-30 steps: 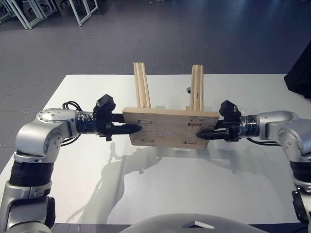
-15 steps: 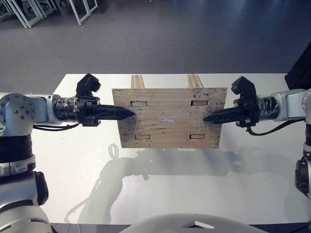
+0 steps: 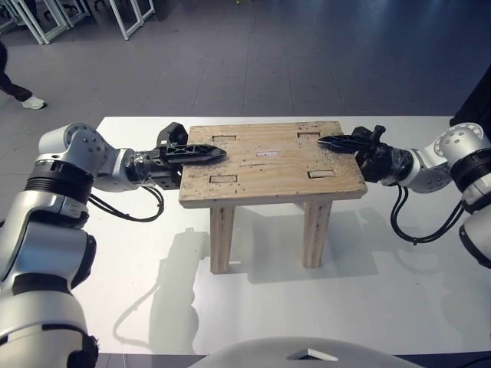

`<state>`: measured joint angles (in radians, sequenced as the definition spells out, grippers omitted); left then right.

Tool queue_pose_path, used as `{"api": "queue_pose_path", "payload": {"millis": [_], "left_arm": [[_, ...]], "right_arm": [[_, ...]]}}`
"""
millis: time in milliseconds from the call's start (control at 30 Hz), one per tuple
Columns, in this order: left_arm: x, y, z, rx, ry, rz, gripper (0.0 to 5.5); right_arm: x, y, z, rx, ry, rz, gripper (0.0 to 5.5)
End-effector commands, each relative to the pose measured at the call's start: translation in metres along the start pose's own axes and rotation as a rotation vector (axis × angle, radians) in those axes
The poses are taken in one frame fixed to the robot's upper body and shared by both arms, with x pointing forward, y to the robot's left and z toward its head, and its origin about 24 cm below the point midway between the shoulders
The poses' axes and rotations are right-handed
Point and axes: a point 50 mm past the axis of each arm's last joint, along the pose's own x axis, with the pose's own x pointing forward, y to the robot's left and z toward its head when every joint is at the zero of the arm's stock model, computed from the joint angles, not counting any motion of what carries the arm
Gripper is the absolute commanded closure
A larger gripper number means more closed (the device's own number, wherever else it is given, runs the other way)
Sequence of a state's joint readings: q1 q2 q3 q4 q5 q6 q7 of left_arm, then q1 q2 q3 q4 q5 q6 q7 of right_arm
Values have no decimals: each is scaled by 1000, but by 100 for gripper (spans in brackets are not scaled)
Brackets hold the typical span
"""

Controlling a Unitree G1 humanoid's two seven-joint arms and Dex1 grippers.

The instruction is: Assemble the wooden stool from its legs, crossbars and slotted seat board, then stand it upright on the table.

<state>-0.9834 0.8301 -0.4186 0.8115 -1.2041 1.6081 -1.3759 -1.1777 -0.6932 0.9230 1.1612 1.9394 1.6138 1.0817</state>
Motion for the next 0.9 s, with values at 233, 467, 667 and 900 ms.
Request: {"api": "queue_pose_path", "payload": {"millis": [233, 467, 667, 900], "left_arm": [[-42, -13, -2, 21, -149, 37, 154], [-75, -14, -2, 102, -269, 122, 154], [-73, 8, 35, 603, -562, 421, 154], [-41, 70, 36, 1012, -1171, 1127, 154]], "right_arm": [[-26, 12, 3, -48, -127, -6, 159], [-45, 13, 5, -59, -228, -8, 53], [-47, 21, 21, -326, -368, 4, 53], [-54, -38, 47, -1273, -1092, -849, 53]]}}
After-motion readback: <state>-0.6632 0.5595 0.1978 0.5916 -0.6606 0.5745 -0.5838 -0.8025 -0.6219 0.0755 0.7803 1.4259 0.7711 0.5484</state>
